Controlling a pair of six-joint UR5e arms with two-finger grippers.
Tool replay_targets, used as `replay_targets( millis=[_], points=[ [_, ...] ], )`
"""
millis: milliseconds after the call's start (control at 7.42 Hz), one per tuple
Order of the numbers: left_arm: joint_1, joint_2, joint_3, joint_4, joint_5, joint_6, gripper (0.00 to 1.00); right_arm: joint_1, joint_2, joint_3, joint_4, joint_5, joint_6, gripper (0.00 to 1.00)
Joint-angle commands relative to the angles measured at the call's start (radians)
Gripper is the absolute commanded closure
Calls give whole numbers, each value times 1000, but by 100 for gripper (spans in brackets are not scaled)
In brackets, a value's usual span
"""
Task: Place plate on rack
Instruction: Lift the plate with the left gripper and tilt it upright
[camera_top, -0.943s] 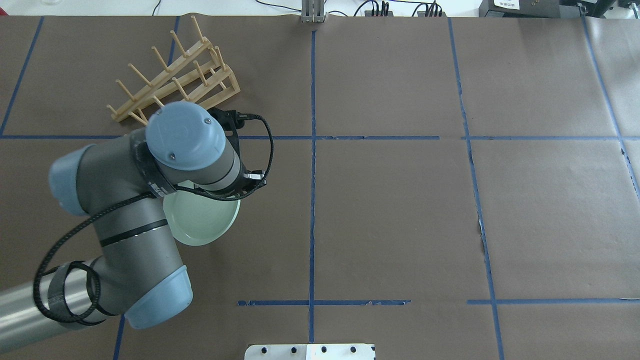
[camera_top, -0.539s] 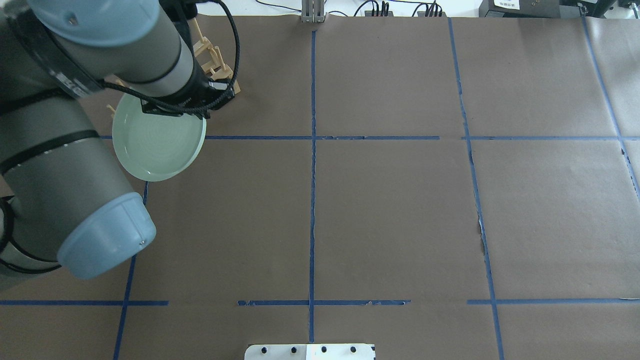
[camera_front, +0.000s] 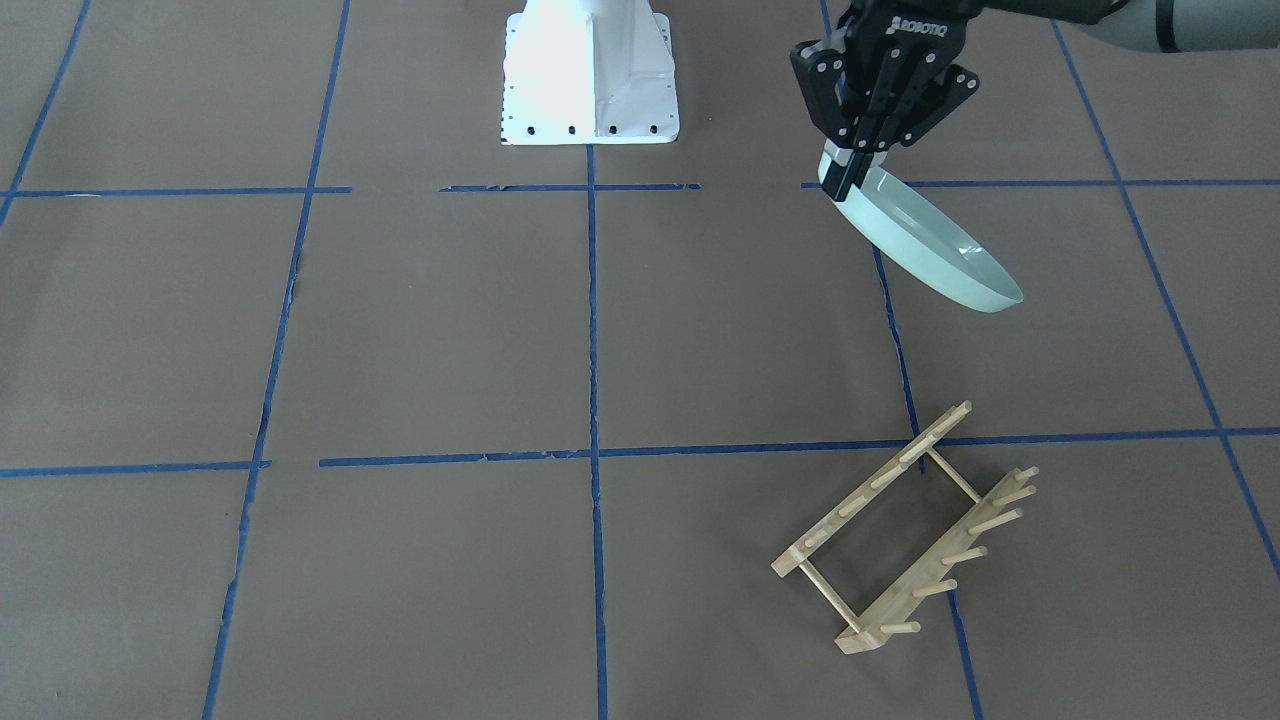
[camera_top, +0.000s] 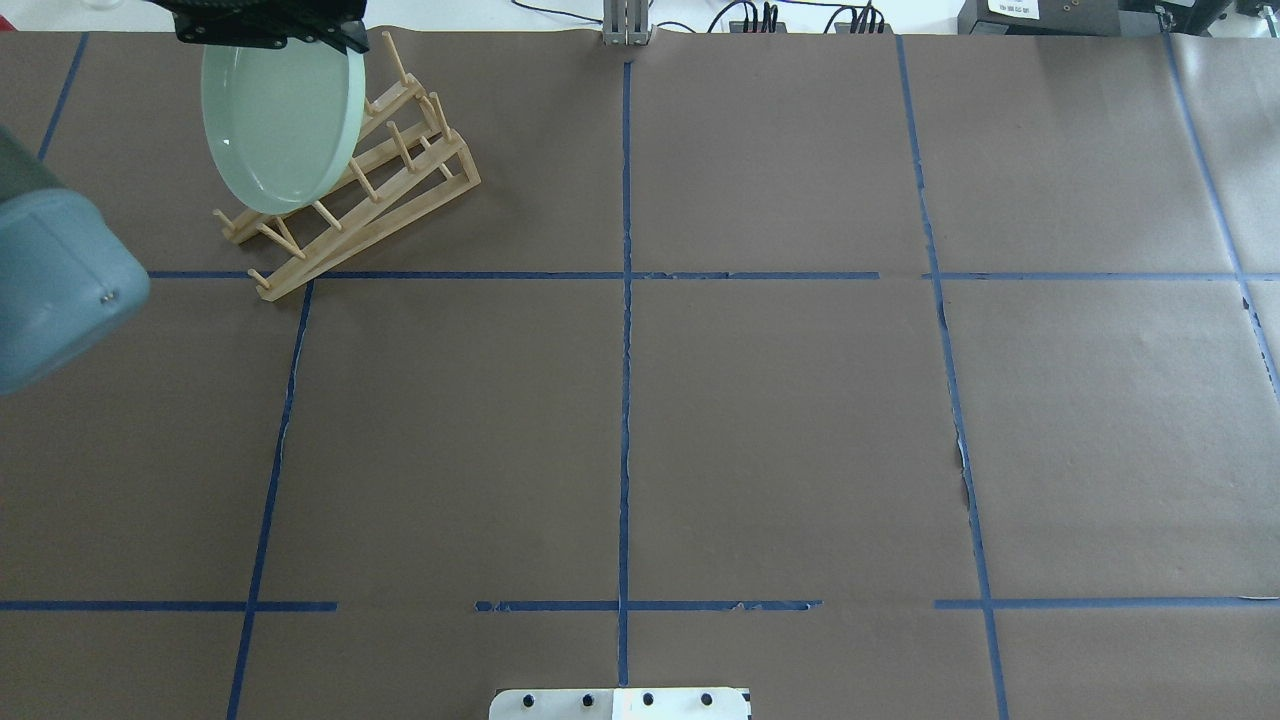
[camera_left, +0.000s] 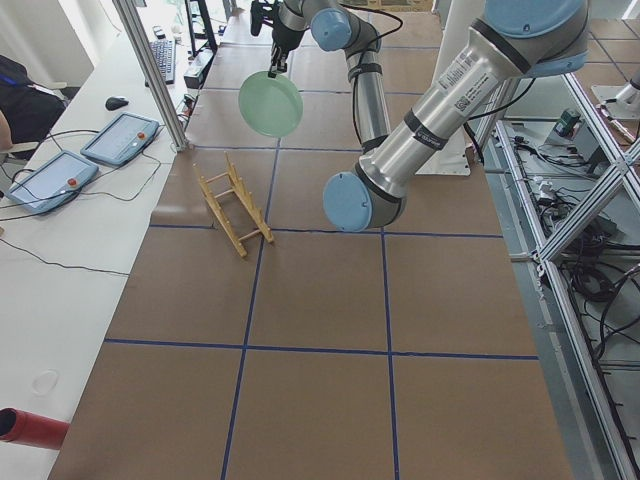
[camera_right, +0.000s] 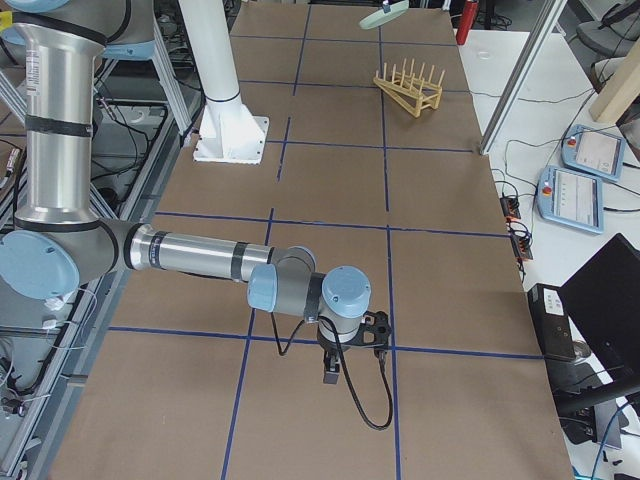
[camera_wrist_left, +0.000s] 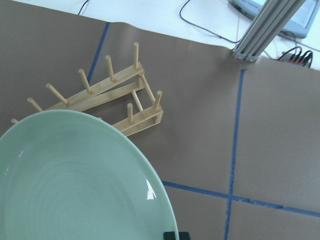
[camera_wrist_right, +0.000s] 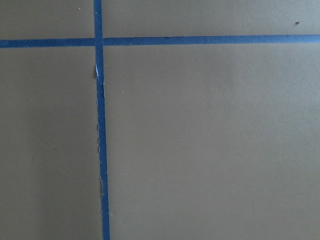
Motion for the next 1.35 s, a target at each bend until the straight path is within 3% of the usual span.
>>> replay_targets(
  millis=[0,270,539,674,809,943,1213],
  points=[
    [-100,118,39,-323,-84,-86,100,-1,0,0,0,0,0,0],
    [-116,134,111,-507,-85,-236,100,-1,0,-2,0,0,0,0],
    [-116,299,191,-976,-79,-461,100,-1,0,0,0,0,0,0],
    [-116,338,276,-1213,-72,-565,100,1,0,0,0,0,0,0],
    [-116,340,339,-1302,-69,-589,100,1,0,-1,0,0,0,0],
    [-113,329,370,-1313,-5,-591,100,1,0,-2,0,0,0,0],
    [-110,286,487,-1451,75,-597,100,-1,0,0,0,0,0,0]
  ],
)
